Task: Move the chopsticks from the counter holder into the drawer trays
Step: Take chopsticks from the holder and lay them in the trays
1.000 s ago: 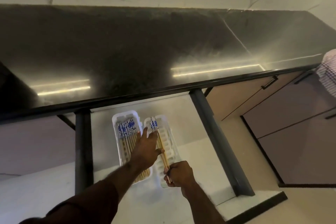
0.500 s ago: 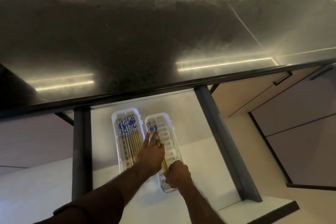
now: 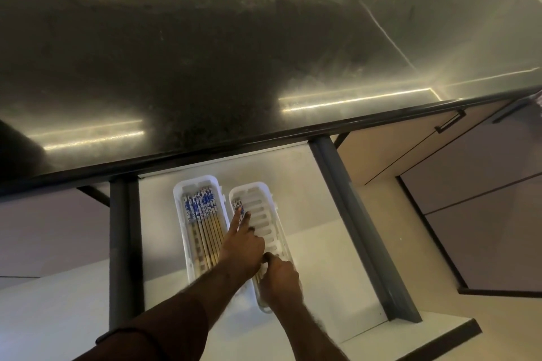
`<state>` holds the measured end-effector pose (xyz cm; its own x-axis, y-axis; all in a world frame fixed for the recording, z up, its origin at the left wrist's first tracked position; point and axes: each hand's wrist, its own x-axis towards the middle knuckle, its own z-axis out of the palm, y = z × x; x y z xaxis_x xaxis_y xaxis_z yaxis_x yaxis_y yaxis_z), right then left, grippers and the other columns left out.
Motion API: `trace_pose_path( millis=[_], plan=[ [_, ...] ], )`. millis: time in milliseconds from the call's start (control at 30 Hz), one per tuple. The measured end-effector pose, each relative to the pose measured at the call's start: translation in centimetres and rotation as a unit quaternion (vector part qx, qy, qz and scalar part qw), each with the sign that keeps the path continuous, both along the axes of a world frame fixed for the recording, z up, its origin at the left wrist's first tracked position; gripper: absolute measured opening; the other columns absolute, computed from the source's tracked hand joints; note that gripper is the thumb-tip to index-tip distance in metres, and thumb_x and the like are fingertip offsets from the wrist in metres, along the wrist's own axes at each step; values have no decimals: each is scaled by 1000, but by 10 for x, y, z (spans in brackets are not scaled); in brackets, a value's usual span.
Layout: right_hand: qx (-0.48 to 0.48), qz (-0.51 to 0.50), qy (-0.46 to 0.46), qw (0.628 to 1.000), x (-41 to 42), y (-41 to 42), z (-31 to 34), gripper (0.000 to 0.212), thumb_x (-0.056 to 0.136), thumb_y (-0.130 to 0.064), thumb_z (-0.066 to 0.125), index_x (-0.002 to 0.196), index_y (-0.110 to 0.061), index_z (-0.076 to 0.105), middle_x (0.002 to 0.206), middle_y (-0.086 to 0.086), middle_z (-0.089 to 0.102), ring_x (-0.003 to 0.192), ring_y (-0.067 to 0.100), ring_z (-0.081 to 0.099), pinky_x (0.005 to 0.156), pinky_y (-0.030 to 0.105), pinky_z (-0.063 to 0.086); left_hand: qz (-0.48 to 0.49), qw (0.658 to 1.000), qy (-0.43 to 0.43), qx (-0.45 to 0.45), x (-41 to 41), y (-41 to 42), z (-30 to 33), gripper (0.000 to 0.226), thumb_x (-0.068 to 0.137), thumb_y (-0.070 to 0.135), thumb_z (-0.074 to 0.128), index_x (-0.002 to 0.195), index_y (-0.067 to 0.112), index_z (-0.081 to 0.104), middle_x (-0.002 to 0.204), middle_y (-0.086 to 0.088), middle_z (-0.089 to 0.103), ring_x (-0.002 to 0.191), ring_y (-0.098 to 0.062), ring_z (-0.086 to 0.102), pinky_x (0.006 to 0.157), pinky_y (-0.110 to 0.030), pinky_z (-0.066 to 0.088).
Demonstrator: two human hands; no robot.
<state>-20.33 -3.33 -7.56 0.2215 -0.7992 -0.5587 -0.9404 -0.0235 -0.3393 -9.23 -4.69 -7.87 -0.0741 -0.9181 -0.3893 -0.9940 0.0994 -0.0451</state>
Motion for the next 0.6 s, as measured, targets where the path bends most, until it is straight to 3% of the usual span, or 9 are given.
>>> trace_pose_path(
  millis=[367,600],
  plan=[
    [-19,-5,-34,999,-1,-21,36,34,89,-13,56,122,-17,58,118,9,65,103,27,65,89,30,53,14,997,53,-53,7,-2,17,39,92,34,51,126,18,58,137,-5,57,146,-32,18,110,-53,-20],
    [-102,-14,-94,990,-16,-40,99,34,87,-8,59,119,-18,63,109,7,72,93,24,68,76,20,47,60,978,150,-136,5,6,61,38,95,27,49,133,21,52,142,-3,52,142,-28,31,112,-49,-15]
  ],
)
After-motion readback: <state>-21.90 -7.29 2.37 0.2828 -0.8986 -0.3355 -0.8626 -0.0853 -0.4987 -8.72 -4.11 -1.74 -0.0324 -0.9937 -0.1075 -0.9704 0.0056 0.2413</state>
